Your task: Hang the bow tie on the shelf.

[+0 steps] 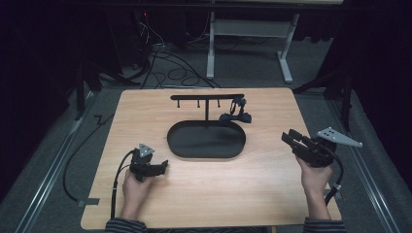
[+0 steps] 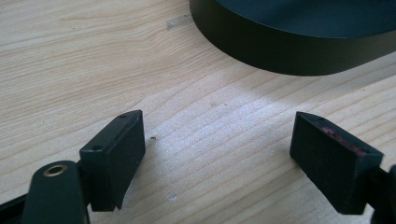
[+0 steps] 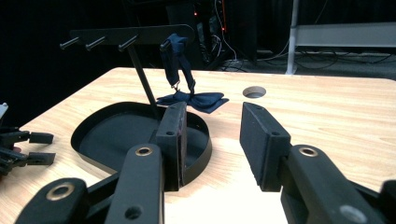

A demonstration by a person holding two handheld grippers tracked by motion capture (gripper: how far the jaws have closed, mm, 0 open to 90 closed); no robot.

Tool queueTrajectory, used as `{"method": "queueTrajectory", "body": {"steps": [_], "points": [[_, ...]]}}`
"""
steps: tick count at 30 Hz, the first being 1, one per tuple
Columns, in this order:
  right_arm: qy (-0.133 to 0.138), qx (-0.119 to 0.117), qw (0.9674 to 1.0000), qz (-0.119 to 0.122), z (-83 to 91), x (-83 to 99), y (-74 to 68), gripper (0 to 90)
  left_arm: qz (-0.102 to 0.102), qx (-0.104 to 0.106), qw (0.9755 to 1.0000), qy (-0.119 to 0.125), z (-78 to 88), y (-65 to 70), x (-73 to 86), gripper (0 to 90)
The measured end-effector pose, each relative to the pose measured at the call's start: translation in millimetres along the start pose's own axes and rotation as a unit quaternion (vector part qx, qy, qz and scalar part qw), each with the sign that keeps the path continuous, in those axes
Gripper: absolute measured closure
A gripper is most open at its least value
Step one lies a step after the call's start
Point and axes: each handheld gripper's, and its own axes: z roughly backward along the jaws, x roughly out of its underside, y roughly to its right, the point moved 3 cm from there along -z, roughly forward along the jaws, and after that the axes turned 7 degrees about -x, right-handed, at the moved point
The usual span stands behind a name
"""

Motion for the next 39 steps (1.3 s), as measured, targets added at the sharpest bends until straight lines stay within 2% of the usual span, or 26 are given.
{"method": "queueTrajectory", "body": {"steps": [21,39], "points": [[-0.015,-0.004,0.9995,-0.028,-1.7,29.2,4.0,63.1,0.0,0.0,1.0,0.0,0.0,0.0,0.0,18.5],[-0.041,-0.015,0.998,-0.045,-13.7,49.0,1.9,63.1,0.0,0.0,1.0,0.0,0.0,0.0,0.0,18.5]]}}
